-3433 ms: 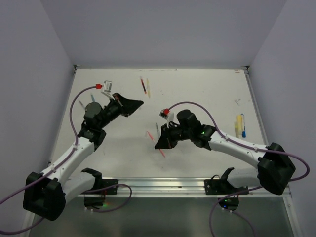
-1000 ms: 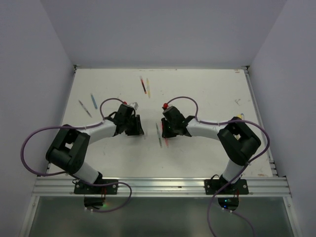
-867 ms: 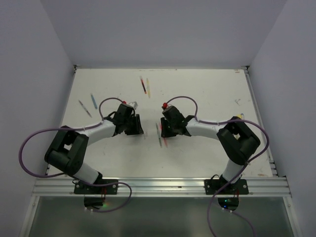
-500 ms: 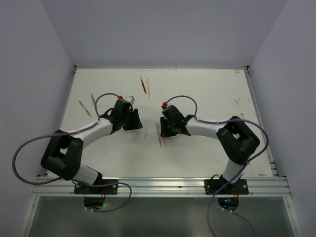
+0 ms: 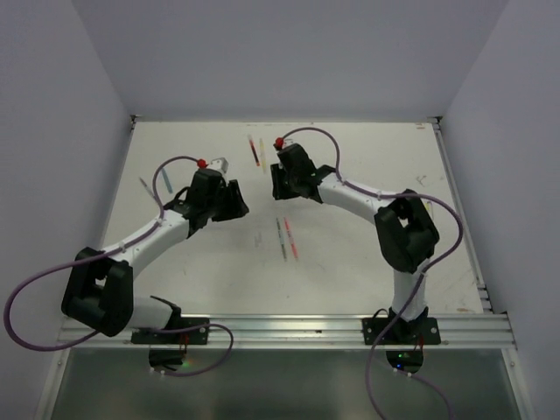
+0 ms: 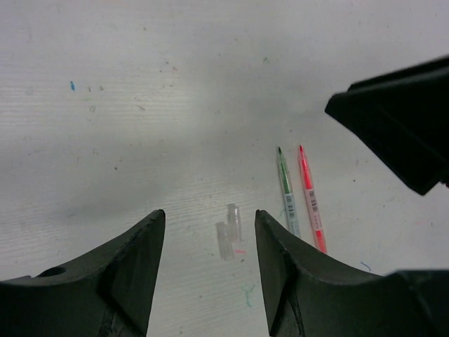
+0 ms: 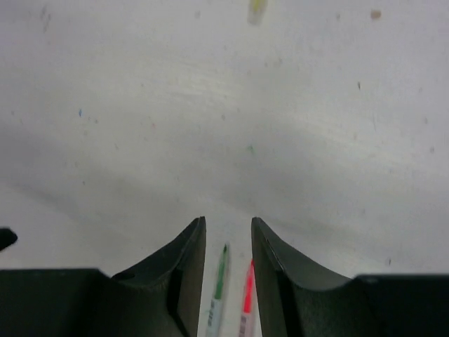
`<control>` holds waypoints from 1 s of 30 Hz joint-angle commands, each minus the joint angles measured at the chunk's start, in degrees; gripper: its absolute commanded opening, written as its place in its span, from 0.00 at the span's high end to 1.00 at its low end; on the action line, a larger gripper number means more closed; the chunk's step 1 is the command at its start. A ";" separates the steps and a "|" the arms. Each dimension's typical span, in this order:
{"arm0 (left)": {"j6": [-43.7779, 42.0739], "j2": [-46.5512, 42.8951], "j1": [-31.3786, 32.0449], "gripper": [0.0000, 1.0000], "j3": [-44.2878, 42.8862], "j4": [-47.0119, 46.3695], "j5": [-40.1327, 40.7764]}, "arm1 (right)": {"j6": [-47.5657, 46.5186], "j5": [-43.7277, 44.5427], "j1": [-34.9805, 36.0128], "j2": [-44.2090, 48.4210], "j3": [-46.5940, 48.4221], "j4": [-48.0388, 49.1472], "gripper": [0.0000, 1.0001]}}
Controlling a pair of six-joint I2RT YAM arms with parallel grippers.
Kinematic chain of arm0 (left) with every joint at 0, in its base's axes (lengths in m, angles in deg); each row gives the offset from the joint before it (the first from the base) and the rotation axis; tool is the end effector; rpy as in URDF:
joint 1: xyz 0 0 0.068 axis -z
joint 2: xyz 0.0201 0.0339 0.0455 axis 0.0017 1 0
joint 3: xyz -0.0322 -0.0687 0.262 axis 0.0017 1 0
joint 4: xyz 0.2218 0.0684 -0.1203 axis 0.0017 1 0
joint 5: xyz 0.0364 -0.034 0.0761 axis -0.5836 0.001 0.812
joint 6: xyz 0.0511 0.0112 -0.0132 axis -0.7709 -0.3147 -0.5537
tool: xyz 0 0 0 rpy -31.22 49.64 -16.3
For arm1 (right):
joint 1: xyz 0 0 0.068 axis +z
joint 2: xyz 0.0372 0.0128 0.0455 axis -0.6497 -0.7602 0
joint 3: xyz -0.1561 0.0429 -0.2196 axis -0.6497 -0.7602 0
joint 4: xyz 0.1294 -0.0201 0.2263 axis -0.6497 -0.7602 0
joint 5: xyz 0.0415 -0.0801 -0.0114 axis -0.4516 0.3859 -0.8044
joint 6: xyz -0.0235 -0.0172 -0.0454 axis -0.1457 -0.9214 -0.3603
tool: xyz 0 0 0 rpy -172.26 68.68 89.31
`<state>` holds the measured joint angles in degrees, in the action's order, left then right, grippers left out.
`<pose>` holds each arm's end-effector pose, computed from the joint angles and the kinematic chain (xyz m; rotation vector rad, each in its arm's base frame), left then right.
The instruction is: Open the pen caps
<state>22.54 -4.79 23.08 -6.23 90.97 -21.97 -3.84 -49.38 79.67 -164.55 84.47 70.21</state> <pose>0.2614 -0.1143 0.2197 -0.1859 2.4034 -0.5488 0.3274 0.2639 0.2142 -0.3010 2.4065 0.4464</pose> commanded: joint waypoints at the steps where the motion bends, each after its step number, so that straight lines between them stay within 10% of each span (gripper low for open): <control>1: 1.11 -3.17 -1.47 0.42 -1.69 -0.35 3.11 | -5.20 2.43 -1.27 -8.76 12.11 -1.59 0.64; 11: 1.11 -10.38 -2.09 0.38 -1.60 -2.03 5.57 | -8.71 5.76 -2.68 -30.92 43.48 -8.87 0.61; 30: 0.41 -15.04 -3.40 0.36 0.16 -3.00 4.61 | -8.46 5.67 -2.86 -43.51 58.36 -13.98 0.62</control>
<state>23.04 -17.71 20.59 -6.25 90.63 -18.13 -12.04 -44.63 76.83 -206.10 139.60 59.05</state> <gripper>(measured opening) 0.637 0.379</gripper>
